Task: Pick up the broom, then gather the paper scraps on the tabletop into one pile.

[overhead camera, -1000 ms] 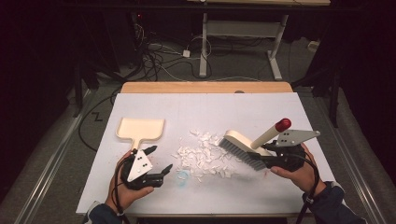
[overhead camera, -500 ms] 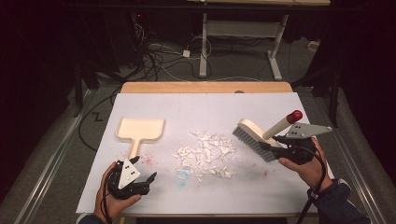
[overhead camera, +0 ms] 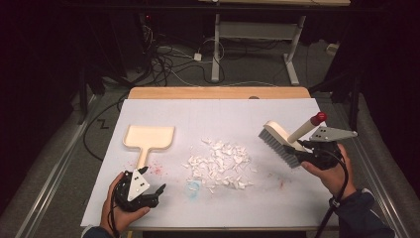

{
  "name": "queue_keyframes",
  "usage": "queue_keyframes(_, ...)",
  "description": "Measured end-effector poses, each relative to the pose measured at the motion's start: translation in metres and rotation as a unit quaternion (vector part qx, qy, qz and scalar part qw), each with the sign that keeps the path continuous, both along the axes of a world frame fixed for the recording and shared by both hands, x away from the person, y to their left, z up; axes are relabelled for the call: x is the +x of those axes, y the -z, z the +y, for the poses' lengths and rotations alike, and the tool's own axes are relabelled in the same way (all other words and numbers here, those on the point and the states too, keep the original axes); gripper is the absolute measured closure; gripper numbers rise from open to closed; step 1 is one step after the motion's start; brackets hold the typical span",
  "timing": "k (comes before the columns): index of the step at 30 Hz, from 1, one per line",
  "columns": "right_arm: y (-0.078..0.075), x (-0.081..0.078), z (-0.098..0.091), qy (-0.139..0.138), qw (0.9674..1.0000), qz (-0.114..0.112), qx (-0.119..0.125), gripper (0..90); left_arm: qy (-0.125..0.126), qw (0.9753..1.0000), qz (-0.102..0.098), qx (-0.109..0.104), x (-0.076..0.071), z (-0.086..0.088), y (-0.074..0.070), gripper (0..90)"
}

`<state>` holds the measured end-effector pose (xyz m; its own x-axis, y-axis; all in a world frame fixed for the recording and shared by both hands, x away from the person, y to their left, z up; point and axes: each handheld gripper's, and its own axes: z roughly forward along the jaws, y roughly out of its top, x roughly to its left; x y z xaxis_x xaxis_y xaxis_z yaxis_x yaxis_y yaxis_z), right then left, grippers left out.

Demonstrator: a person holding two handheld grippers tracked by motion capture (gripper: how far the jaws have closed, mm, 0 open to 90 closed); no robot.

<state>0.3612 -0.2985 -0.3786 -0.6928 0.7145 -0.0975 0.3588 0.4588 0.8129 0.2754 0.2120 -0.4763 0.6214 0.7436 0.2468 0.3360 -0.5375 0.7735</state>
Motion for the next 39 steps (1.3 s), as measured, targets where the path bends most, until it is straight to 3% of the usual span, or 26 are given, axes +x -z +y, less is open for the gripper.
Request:
queue_keyframes(16,0.004,0.003,-0.01,0.027,0.9995,0.0,-0.014,67.9,0.01,0.9999,0.002,0.001,0.003,-0.005,-0.001,20.3)
queue_keyframes(24,0.008,0.01,-0.017,0.06,0.9977,-0.009,-0.03,67.9,0.007,1.0,0.005,0.001,0.002,-0.004,0.0,20.0)
queue_keyframes(30,0.014,0.021,-0.019,0.096,0.9931,-0.025,-0.062,67.9,0.011,0.9999,0.004,0.002,0.004,-0.005,-0.001,20.0)
queue_keyframes(33,0.015,0.026,-0.021,0.117,0.988,-0.037,-0.093,67.9,0.011,0.9999,0.006,0.002,0.004,-0.005,0.0,20.0)
queue_keyframes(36,0.013,0.03,-0.026,0.129,0.9861,-0.041,-0.097,67.9,0.01,0.9999,0.007,0.001,0.002,-0.005,0.0,20.0)
queue_keyframes(39,0.01,0.037,-0.029,0.143,0.9812,-0.051,-0.12,67.9,0.01,0.9999,0.007,-0.001,0.002,-0.004,0.0,20.0)
